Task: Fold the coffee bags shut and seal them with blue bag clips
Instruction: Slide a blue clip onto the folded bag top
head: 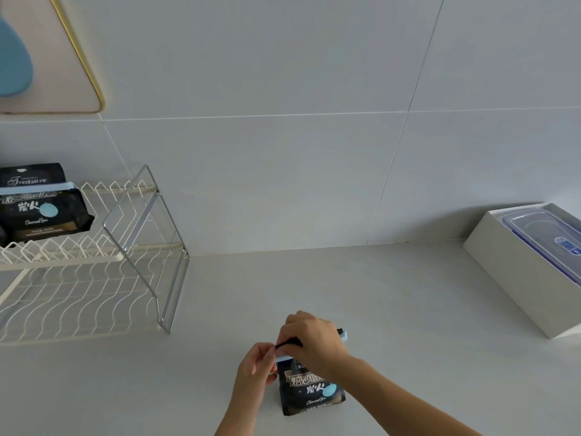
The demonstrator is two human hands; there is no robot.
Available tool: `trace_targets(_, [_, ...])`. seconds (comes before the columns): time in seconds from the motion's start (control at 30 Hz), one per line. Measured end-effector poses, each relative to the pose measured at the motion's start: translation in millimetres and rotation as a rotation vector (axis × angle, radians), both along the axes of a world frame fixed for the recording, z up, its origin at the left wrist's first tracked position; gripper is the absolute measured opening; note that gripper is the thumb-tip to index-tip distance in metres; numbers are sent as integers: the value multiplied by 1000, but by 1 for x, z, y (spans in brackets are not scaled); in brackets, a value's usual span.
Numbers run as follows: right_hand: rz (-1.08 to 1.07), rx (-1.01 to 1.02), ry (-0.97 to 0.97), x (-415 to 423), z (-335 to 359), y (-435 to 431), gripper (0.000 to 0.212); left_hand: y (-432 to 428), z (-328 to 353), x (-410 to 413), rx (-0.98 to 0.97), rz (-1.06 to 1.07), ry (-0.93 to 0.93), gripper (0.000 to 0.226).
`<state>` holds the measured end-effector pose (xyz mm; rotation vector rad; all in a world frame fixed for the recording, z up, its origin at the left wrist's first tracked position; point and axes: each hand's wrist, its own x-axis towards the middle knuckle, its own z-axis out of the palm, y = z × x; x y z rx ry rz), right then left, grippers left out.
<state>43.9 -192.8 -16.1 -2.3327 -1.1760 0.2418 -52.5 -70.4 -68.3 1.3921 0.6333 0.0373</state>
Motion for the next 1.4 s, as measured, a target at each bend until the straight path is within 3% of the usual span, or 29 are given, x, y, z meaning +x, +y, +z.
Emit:
trace_targets(0.2, [-40,144,-84,-13,-14,-10,20,-10,-6,-5,4,34,-37,13])
trace_targets(0.33, [-22,131,-106,-6,-11,-9,22,-5,2,4,156,-43,-53,17])
trace_targets(0.5, [-249,255,82,14,2,-26,17,6,12,6,344,-161,16,19])
trace_targets(0.67, [-533,331,416,28,-15,-67,24,-6,33,14,844,-174,-136,12])
trace_targets(0.87, [-568,525,577,12,-35,-69,35,-45,51,38,1109,-408,-214,18])
trace_targets(1.17, [-585,608,617,7,-39,-61,36,-60,49,49,1057,-355,-242,18])
trace_targets(1.4, [-561,536,538,4,-48,-67,35,-61,49,45,856,-328,-166,6])
